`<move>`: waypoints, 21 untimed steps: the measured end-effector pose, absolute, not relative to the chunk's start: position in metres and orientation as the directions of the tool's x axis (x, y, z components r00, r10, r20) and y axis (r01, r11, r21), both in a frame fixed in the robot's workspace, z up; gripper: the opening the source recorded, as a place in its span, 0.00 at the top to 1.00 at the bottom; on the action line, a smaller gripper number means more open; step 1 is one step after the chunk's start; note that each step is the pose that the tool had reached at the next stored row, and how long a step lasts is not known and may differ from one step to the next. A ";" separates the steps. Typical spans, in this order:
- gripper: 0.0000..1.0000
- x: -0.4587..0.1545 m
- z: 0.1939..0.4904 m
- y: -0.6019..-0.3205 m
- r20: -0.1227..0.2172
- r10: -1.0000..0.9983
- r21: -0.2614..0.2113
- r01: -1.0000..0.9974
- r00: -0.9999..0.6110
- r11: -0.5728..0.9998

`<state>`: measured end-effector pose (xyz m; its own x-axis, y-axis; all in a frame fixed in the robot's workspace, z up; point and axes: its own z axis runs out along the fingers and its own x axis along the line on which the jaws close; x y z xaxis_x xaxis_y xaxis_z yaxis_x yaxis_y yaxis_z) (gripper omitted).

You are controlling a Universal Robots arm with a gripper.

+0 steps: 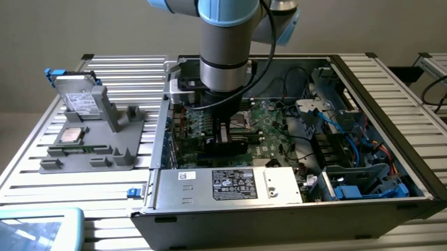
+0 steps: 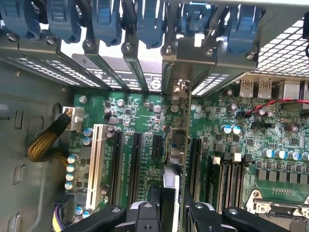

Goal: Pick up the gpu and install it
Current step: 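Insert the gpu into the slot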

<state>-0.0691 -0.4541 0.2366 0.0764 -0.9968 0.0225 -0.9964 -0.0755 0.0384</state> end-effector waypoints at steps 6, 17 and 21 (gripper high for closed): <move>0.73 -0.070 0.236 -0.454 0.023 -0.996 0.037 -0.996 0.081 -0.080; 0.73 -0.070 0.235 -0.454 0.023 -0.996 0.037 -0.996 0.081 -0.080; 0.73 -0.070 0.235 -0.454 0.023 -0.996 0.037 -0.996 0.081 -0.080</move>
<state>-0.0697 -0.4543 0.2349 0.0805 -0.9965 0.0233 -0.9961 -0.0796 0.0374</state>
